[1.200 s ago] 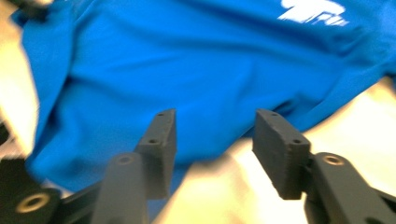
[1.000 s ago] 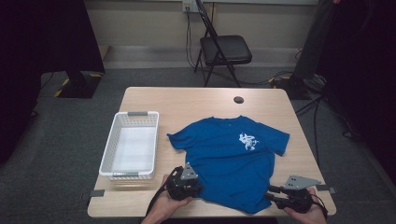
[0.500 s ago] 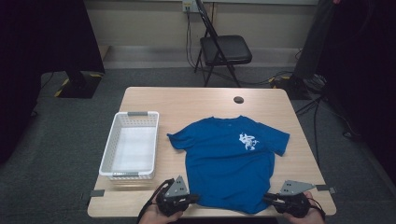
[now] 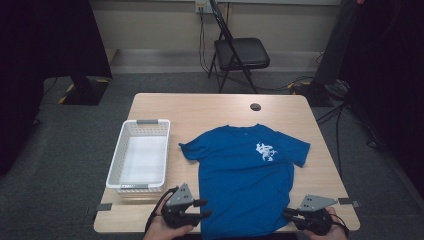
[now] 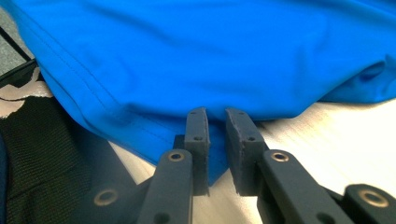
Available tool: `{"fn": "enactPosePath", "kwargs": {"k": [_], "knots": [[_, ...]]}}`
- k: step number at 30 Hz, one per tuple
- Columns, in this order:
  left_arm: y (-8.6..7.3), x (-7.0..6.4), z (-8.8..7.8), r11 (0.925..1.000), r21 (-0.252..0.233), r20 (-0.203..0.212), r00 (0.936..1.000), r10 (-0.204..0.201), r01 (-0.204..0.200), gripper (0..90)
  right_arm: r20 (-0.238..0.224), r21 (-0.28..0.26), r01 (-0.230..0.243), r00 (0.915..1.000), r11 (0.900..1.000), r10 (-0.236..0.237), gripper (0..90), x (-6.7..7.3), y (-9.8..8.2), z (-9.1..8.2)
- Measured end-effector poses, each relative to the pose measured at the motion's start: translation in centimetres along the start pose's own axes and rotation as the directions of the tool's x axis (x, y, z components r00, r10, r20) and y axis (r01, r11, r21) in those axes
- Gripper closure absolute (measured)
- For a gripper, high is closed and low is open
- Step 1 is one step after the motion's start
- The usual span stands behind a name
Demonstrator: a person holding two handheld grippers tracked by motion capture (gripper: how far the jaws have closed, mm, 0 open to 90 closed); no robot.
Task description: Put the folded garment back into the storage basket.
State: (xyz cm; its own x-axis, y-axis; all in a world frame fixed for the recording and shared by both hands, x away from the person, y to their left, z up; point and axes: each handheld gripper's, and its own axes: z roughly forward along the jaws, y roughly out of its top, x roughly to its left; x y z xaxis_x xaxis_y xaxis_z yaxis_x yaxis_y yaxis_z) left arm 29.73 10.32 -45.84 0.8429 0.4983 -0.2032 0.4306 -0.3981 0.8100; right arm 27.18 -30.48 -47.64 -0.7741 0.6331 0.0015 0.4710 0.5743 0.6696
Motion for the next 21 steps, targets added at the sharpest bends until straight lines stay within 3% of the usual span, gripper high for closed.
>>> {"fn": "enactPosePath", "kwargs": {"k": [3,6,8,14,15,20,21], "knots": [[0.5,1.5,2.7,0.9972,0.064,-0.049,0.9982,-0.035,0.038,61.8,0.006,0.002,-0.02,0.9998,1.0,0.02,79.4,0.2,0.0,0.0],[0.3,2.4,4.4,0.9887,0.142,-0.104,0.994,-0.035,0.05,63.0,0.023,-0.003,-0.026,0.9994,1.0,0.026,79.4,0.8,-0.2,-0.1],[0.1,2.5,4.4,0.9895,0.136,-0.128,0.9912,-0.033,0.05,64.7,0.02,0.003,-0.054,0.9984,0.999,0.054,79.4,1.0,-0.3,-0.3],[-0.6,2.1,3.3,0.989,0.145,-0.196,0.9806,-0.001,0.03,64.8,-0.006,0.011,-0.028,0.9996,1.0,0.028,79.0,1.6,-0.6,-0.6],[-0.7,2.1,3.0,0.9882,0.152,-0.192,0.9813,0.009,0.02,64.6,-0.019,0.017,-0.027,0.9994,0.999,0.027,77.3,1.5,-0.5,-0.7],[-1.3,2.4,2.0,0.9898,0.131,-0.136,0.99,-0.037,0.055,58.4,-0.081,0.027,-0.007,0.9967,1.0,0.009,68.3,1.5,-0.7,-1.0],[-1.3,2.4,1.8,0.9919,0.115,-0.134,0.9902,-0.039,0.055,57.2,-0.093,0.007,-0.003,0.9957,1.0,0.004,66.4,1.6,-0.7,-1.1]]}}
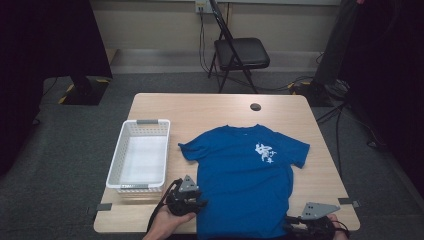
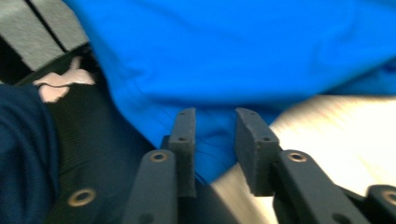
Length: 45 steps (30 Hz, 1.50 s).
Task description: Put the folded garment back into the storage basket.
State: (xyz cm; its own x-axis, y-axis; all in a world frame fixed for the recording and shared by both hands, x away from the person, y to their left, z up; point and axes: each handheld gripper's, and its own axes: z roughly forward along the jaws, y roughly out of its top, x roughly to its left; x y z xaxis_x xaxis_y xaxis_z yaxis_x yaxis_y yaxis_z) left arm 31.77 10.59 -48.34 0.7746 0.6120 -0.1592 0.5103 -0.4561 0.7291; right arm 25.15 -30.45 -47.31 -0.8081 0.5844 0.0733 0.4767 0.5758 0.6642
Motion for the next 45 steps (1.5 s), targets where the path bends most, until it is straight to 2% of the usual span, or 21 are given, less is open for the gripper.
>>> {"fn": "enactPosePath", "kwargs": {"k": [2,5,7,10,11,12,13,15,16,18,20,22,26,28,30,33,37,39,41,43,45], "knots": [[0.2,-0.1,-0.5,0.9993,-0.038,0.017,0.9998,-0.002,0.003,53.9,-0.031,-0.054,0.01,0.9995,0.999,-0.012,61.0,0.0,0.1,-0.3],[0.9,-0.2,-1.1,0.9952,-0.097,0.016,0.9998,-0.007,0.009,44.5,-0.02,-0.133,-0.025,0.9996,0.991,0.023,52.9,-0.4,0.4,-0.9],[1.4,-0.3,-1.3,0.9929,-0.118,0.011,0.9999,-0.013,0.014,40.2,0.004,-0.18,-0.049,0.9987,0.982,0.051,47.4,-1.0,0.8,-1.2],[1.7,-0.3,-1.2,0.9932,-0.117,0.008,1.0,0.0,0.0,35.0,0.042,-0.252,-0.082,0.9946,0.964,0.095,38.3,-1.8,1.6,-1.7],[1.8,-0.4,-1.1,0.9924,-0.123,0.005,1.0,0.005,-0.004,29.4,0.052,-0.271,-0.09,0.9928,0.958,0.108,37.0,-2.0,1.8,-1.9],[1.8,-0.4,-1.0,0.9924,-0.123,-0.016,0.9999,-0.002,0.0,19.0,0.067,-0.288,-0.091,0.9911,0.953,0.115,34.7,-2.2,2.0,-2.0],[1.9,-0.5,-1.0,0.9926,-0.121,-0.021,0.9998,-0.006,0.004,13.7,0.087,-0.302,-0.092,0.9885,0.949,0.124,30.8,-2.4,2.2,-2.2],[2.2,-0.5,-1.0,0.9913,-0.13,-0.011,0.9997,0.021,-0.022,18.4,0.123,-0.307,-0.089,0.9836,0.948,0.132,24.9,-2.6,2.6,-2.3],[2.4,-0.5,-1.1,0.9907,-0.134,-0.017,0.9996,0.021,-0.023,15.4,0.135,-0.314,-0.089,0.9813,0.945,0.137,22.0,-2.6,2.8,-2.4],[2.7,-0.6,-1.2,0.9889,-0.147,-0.023,0.9995,0.021,-0.024,16.5,0.159,-0.327,-0.086,0.9767,0.941,0.144,18.4,-2.8,3.2,-2.5],[3.0,-0.7,-1.3,0.9871,-0.157,-0.033,0.9992,0.024,-0.029,16.2,0.196,-0.356,-0.077,0.9682,0.931,0.155,16.7,-2.8,3.6,-2.5],[3.3,-0.7,-1.1,0.9872,-0.158,-0.04,0.999,0.018,-0.024,16.0,0.206,-0.359,-0.076,0.9656,0.93,0.159,15.3,-3.0,4.2,-2.5],[3.9,-0.4,-0.3,0.9894,-0.143,-0.054,0.9984,0.018,-0.026,16.6,0.197,-0.358,-0.088,0.966,0.93,0.167,14.8,-3.9,5.4,-1.7],[4.3,-0.3,0.2,0.9894,-0.141,-0.04,0.9988,0.029,-0.035,16.7,0.204,-0.353,-0.095,0.963,0.931,0.176,13.5,-4.6,6.3,-1.1],[4.8,-0.1,0.6,0.9916,-0.126,-0.053,0.9983,0.024,-0.031,17.0,0.204,-0.344,-0.097,0.9632,0.934,0.175,11.8,-5.1,6.9,-0.5],[5.4,0.2,1.2,0.993,-0.116,-0.075,0.9971,0.014,-0.023,17.1,0.239,-0.324,-0.08,0.9571,0.943,0.163,11.7,-5.6,7.9,0.4],[6.0,1.0,2.0,0.9939,-0.106,-0.063,0.9973,-0.037,0.03,18.0,0.252,-0.311,-0.082,0.9534,0.947,0.166,11.8,-6.0,9.1,1.2],[6.1,1.3,2.4,0.9952,-0.094,-0.095,0.9948,-0.036,0.027,18.1,0.257,-0.309,-0.088,0.951,0.947,0.172,12.0,-6.0,9.4,1.6],[6.2,1.5,2.7,0.9957,-0.088,-0.105,0.9937,-0.038,0.029,18.1,0.256,-0.3,-0.09,0.9513,0.95,0.171,12.0,-6.0,9.6,2.0],[6.1,1.7,3.0,0.9956,-0.087,-0.105,0.9935,-0.043,0.034,18.1,0.259,-0.28,-0.092,0.9511,0.955,0.168,12.4,-6.1,9.7,2.7],[6.1,1.8,3.4,0.9965,-0.082,-0.107,0.9938,-0.028,0.02,18.0,0.255,-0.25,-0.083,0.9556,0.965,0.148,12.7,-6.2,9.9,3.3]]}}
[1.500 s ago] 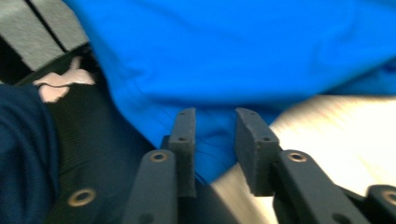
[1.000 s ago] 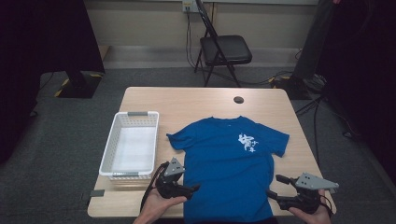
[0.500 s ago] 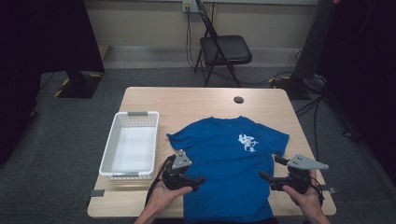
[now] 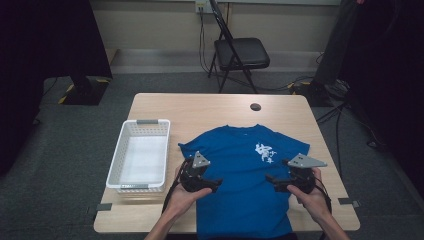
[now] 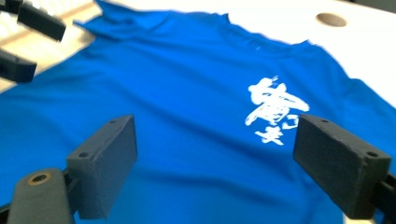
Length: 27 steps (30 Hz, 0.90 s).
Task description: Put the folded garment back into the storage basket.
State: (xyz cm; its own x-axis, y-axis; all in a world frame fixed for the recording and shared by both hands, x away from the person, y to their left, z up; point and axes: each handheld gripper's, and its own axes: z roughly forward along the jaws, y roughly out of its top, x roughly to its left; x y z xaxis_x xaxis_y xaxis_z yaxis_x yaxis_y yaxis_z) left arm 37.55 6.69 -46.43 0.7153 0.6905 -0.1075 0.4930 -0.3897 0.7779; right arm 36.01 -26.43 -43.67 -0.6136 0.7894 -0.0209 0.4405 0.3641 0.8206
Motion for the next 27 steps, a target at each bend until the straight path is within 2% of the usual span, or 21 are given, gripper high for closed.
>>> {"fn": "enactPosePath", "kwargs": {"k": [1,2,3,5,10,15,21,22,25,27], "knots": [[0.1,0.0,0.2,0.9998,0.012,-0.01,0.9998,0.019,-0.018,18.1,0.0,0.012,0.01,0.9999,1.0,-0.01,13.4,0.1,0.1,0.4],[0.1,0.1,0.4,0.9998,0.004,-0.019,0.9996,0.02,-0.02,18.2,-0.009,0.021,0.01,0.9999,1.0,-0.01,13.7,0.1,0.3,0.7],[0.2,0.3,0.5,0.9999,-0.009,-0.019,0.9998,0.008,-0.008,18.2,-0.017,0.032,0.004,0.9998,0.999,-0.004,13.5,0.0,0.4,1.1],[0.1,0.5,0.7,0.9999,-0.016,-0.023,0.9997,-0.004,0.004,18.4,-0.003,0.042,-0.001,1.0,0.999,0.001,14.6,-0.1,0.4,1.8],[-0.7,0.5,1.4,0.9999,0.011,-0.009,0.9999,-0.009,0.009,19.8,0.03,0.084,-0.022,0.9994,0.996,0.019,14.8,-0.9,-0.5,3.7],[-0.8,0.0,2.0,0.999,0.038,-0.003,0.9997,0.024,-0.024,19.8,0.061,0.139,-0.04,0.9976,0.989,0.032,14.6,-1.5,-1.6,5.2],[-1.3,0.0,2.4,0.998,0.061,-0.014,0.9997,0.019,-0.018,22.2,0.092,0.178,-0.023,0.9957,0.984,0.007,13.7,-1.4,-2.1,6.1],[-1.4,0.0,2.6,0.9969,0.076,-0.004,0.9998,0.021,-0.021,22.2,0.091,0.179,-0.024,0.9958,0.984,0.008,13.3,-1.5,-2.1,6.2],[-1.6,-0.4,2.8,0.996,0.072,-0.022,0.9983,0.054,-0.053,20.2,0.086,0.178,-0.026,0.9963,0.984,0.011,13.1,-1.6,-2.2,6.2],[-1.7,-0.8,2.9,0.9938,0.076,-0.046,0.9953,0.085,-0.081,20.4,0.079,0.185,-0.045,0.9964,0.982,0.031,13.0,-1.7,-2.3,6.2]]}}
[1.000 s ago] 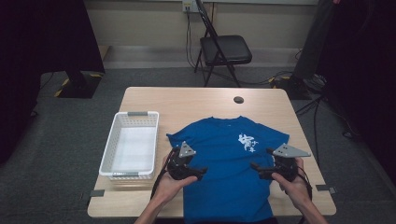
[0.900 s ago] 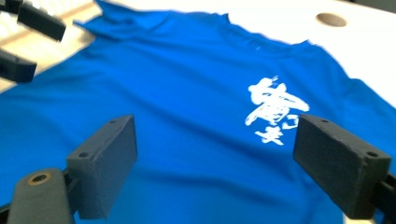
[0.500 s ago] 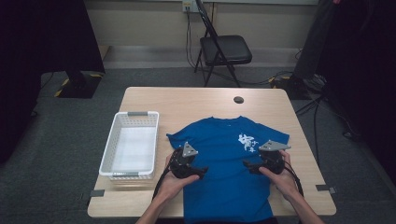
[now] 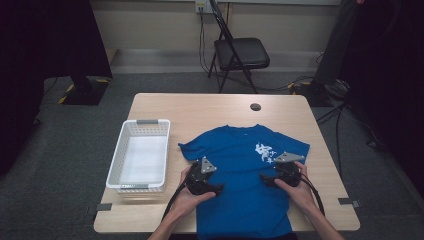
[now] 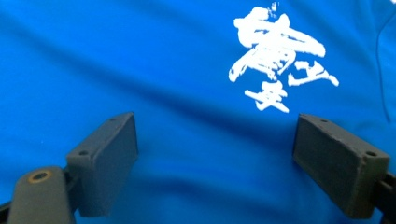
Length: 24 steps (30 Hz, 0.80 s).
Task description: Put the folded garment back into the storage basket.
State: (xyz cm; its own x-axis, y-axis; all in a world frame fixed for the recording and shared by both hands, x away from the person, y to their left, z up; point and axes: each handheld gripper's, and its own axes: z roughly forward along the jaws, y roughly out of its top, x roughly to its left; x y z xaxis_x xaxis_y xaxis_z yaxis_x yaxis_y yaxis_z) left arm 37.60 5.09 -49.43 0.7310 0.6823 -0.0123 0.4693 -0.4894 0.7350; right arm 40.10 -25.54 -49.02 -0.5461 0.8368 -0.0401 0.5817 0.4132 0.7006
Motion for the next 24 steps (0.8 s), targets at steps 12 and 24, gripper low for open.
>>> {"fn": "enactPosePath", "kwargs": {"k": [12,24], "knots": [[-0.7,-0.9,-0.6,0.9998,-0.008,0.03,0.9994,0.02,-0.02,20.2,-0.046,0.0,0.008,0.9989,1.0,-0.008,12.9,-0.2,-1.4,-1.3],[-1.5,-2.3,-1.4,0.9993,-0.014,0.046,0.9983,0.035,-0.035,20.2,-0.061,-0.001,0.021,0.9979,1.0,-0.021,12.9,0.3,-2.5,-2.3]]}}
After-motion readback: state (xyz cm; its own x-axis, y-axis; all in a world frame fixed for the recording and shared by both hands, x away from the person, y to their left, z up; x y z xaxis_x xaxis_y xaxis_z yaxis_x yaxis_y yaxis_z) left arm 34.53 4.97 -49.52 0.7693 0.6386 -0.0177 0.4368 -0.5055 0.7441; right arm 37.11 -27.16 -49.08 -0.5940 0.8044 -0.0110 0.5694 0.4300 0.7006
